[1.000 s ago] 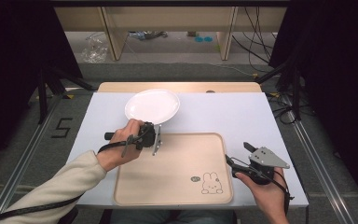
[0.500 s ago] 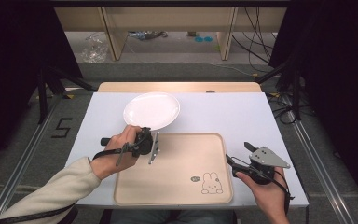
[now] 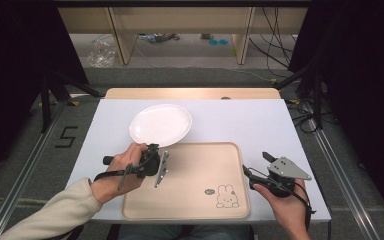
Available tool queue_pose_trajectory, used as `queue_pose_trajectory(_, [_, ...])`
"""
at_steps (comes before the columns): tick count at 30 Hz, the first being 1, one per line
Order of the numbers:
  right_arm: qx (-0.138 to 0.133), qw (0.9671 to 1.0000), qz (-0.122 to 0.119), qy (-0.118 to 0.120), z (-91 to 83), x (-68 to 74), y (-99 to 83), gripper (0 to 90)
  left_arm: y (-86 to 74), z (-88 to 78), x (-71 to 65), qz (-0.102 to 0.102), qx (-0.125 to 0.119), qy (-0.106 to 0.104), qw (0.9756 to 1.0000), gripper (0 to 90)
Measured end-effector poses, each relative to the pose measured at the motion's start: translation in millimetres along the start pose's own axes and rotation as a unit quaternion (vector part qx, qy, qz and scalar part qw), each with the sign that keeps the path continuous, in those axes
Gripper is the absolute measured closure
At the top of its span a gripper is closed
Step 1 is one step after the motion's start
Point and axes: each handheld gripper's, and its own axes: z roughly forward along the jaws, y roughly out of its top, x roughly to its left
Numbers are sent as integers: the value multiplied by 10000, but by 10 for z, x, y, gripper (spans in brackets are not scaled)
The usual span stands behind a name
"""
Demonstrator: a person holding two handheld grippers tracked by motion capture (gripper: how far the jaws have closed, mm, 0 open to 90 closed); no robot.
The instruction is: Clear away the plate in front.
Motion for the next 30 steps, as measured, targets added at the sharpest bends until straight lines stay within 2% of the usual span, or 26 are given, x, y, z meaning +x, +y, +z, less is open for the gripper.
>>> queue_pose_trajectory(11, [-7,10000,-10,-13,1,-7,-1,226,37,-125,-126,98,-102,-54,9999,877])
queue_pose_trajectory(15, [47,10000,58,23,-5,3,-2,226,63,-177,-175,136,-166,-105,9997,876])
queue_pose_trajectory(16, [-5,10000,-16,-17,-1,-6,-1,226,68,-188,-182,167,-177,-110,9996,876])
queue_pose_trajectory(21, [7,10000,-28,-34,-3,-8,0,226,87,-225,-214,200,-209,-128,9995,876])
queue_pose_trajectory(24, [66,10000,46,8,-7,3,-1,226,96,-250,-237,210,-246,-144,9994,877])
queue_pose_trajectory(25, [14,10000,-24,-25,-3,-7,0,227,99,-259,-247,199,-267,-145,9993,876])
queue_pose_trajectory(30, [3,10000,-16,-19,0,-7,-2,227,120,-314,-289,249,-308,-192,9990,876])
